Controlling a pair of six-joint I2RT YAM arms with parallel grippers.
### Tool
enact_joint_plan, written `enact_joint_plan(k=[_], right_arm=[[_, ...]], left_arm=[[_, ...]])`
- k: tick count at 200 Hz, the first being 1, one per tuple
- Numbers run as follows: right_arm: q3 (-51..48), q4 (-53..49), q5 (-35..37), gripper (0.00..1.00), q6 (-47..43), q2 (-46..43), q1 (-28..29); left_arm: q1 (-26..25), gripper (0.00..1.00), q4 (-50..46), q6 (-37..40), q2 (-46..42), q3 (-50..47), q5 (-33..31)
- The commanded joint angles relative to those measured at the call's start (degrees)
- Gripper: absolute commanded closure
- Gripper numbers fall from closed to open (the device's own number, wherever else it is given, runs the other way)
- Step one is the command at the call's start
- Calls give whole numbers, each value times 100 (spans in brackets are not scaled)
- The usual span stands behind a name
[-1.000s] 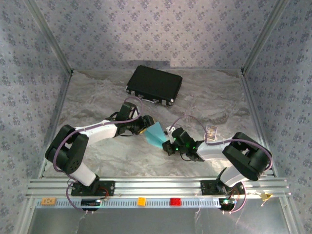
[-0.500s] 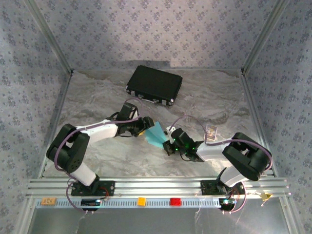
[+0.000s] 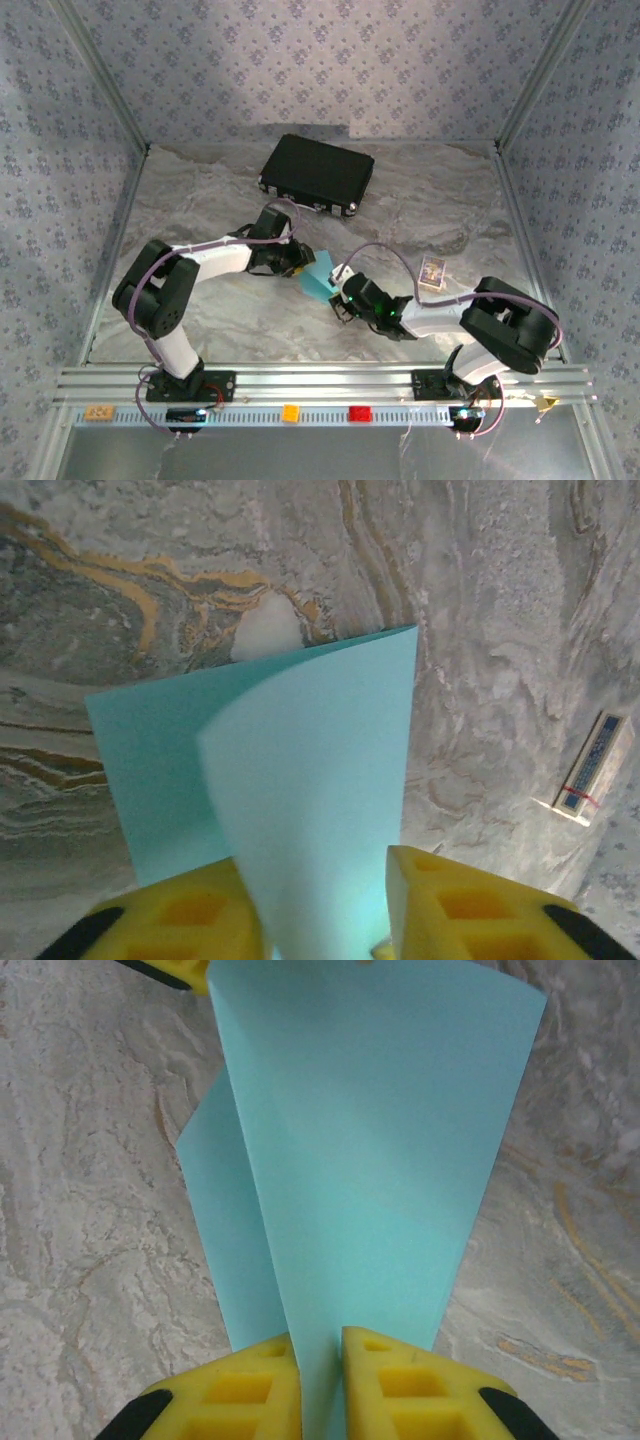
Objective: Fold a paper plane with a square sheet of paper (pick it up from the middle)
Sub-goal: Fourth fold the wing at the center of the table.
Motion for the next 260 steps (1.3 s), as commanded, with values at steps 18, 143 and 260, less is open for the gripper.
enact_joint_plan(k=[18,143,260], right_arm=[[203,-374,804,77,-543,-134,251],[861,-1097,1904,64,-1177,301,891],[914,-1335,2062,80,-1022,450,997]], left_arm=[[-16,88,-285,9,48,187,95],[-23,100,-236,-136,13,224,170],[-28,100,-248,-140,-2,208,163]])
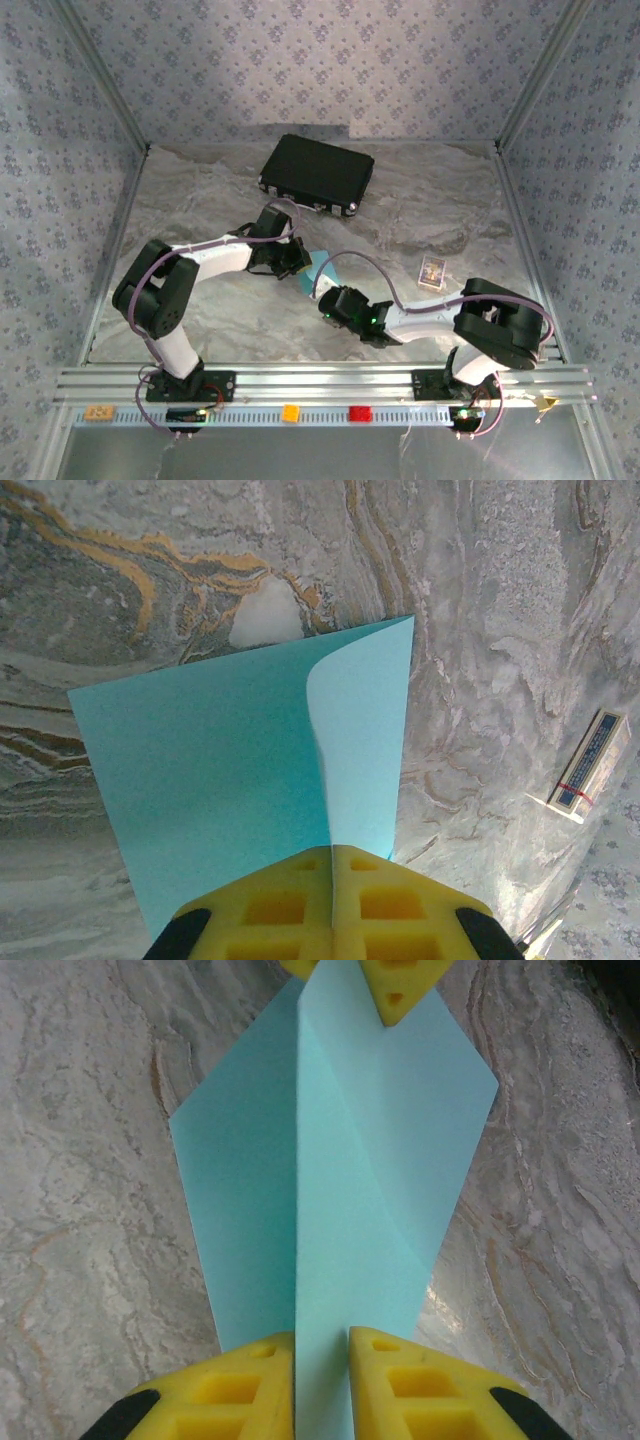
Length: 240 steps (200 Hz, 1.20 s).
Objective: Fold a paper plane with a square sheet of paper (pick it up from the middle)
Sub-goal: Fourth fold the wing at the center of the table.
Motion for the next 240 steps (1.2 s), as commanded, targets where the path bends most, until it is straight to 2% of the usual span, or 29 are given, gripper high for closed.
enact_joint_plan(k=[1,57,97,121,132,155,195,240], right_arm=[[158,-197,94,80,144,102,10],[75,-108,44,84,244,-7,-36],[47,-137,-177,92,375,-75,-126],[47,-110,-469,95,574,-50,-257],[38,-72,-647,95,680,-6,-329],[-4,178,-1065,97,866,104,-524],[-32,426,-1739,97,1217,255,-819],[-166,679,-2400,97,1541,281,-1151]], left_arm=[[-24,100,-103,-53,-3,125,99],[-18,100,-130,-52,-4,122,72],[-20,98,-130,-43,-8,118,55],[-15,85,-127,-34,-136,76,-65],[-9,72,-169,-1,-240,57,-169],[12,54,-288,60,-501,-3,-427],[47,44,-570,165,-957,-74,-862],[56,43,-704,230,-1217,-99,-1051]])
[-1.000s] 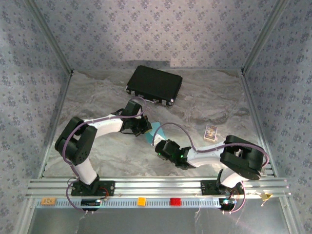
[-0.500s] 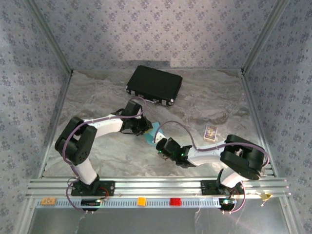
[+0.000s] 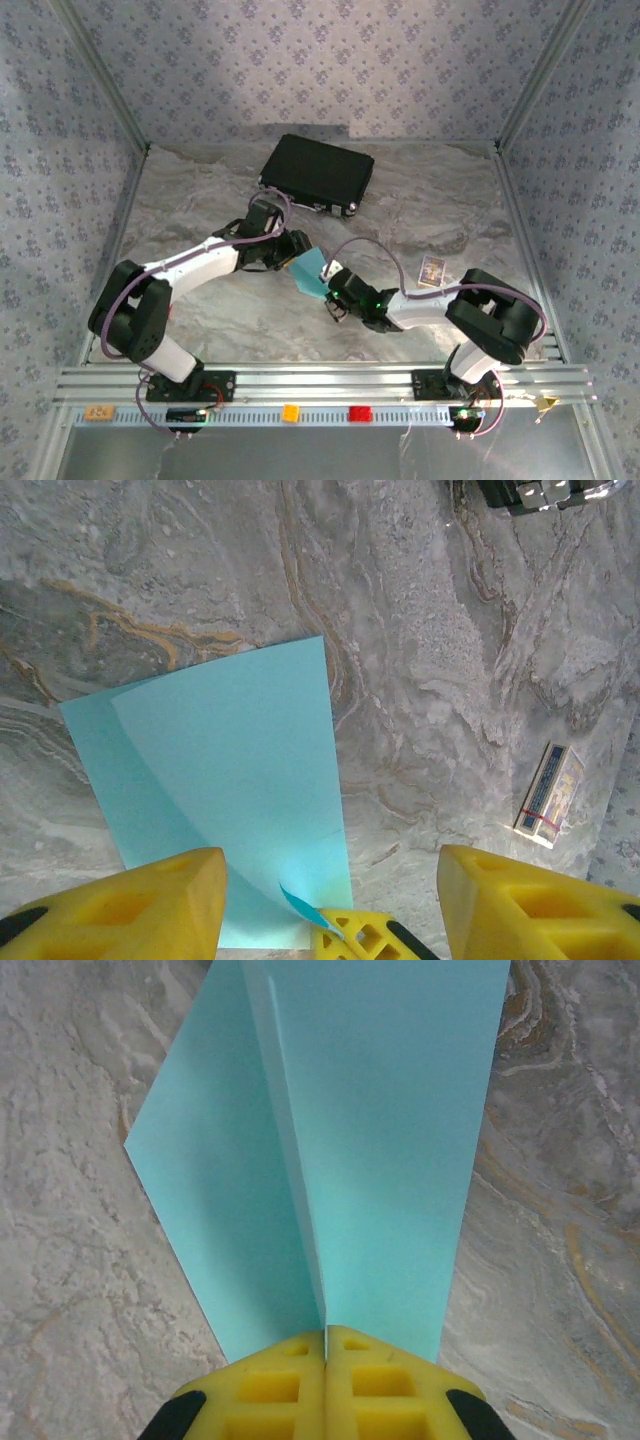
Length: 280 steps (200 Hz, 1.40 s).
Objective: Fold a paper plane with a square sheet of paper (pick it up from the middle)
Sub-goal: Fourth fold the wing at the center of the table.
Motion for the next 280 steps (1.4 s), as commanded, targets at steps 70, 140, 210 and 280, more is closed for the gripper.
enact_joint_plan(k=[70,140,210,280], right_arm=[[117,202,-2753,97,1284,75,-1017],[33,919,-3835,97,2293,591,-1629],[-292,1970,-4497,97,3241,893,-1976],[-226,1959,-4640,98,3500,1102,-2052]], left_arm=[[51,72,92,223,-302,-274,-87],[40,84,814,123,-13,-533,478],[-77,87,1432,118,416,-507,895],[-256,92,1884,39,1040,-376,906]])
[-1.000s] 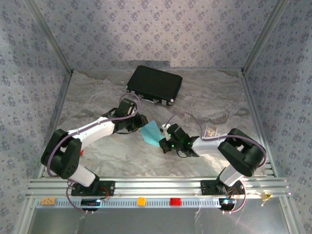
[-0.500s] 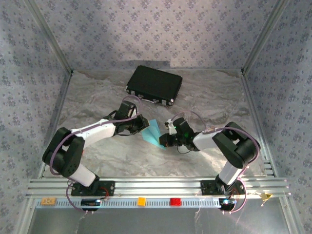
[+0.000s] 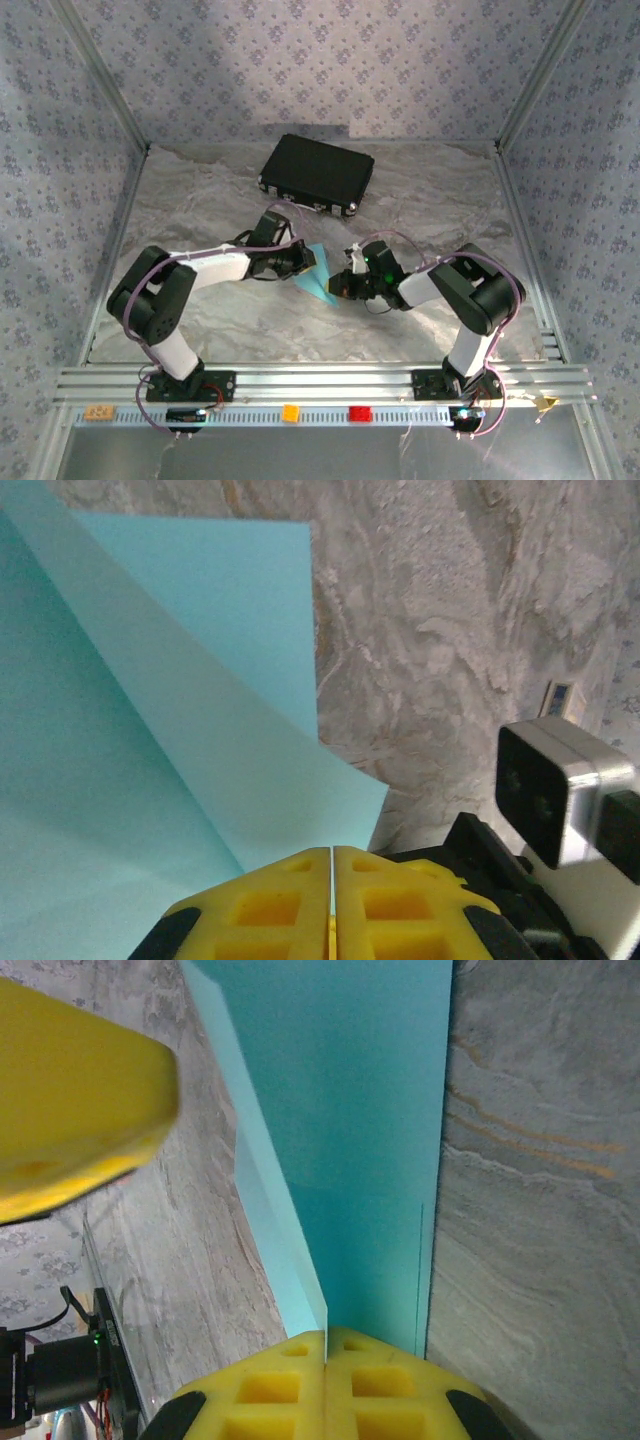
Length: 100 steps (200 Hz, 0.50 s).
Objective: Fold a paper plane with a square sheet of paper (pick it up from the middle)
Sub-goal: Fourth fold the wing at the center of the table.
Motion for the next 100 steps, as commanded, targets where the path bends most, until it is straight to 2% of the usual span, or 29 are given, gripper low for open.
enact_joint_plan(k=[1,100], right_arm=[[-10,-17,-151,98,164,116,-24],[123,-569,-105,98,88,105,-82]], left_arm=[[-57,92,318,-46,209,134,67],[-55,91,276,6,500,314,-214]])
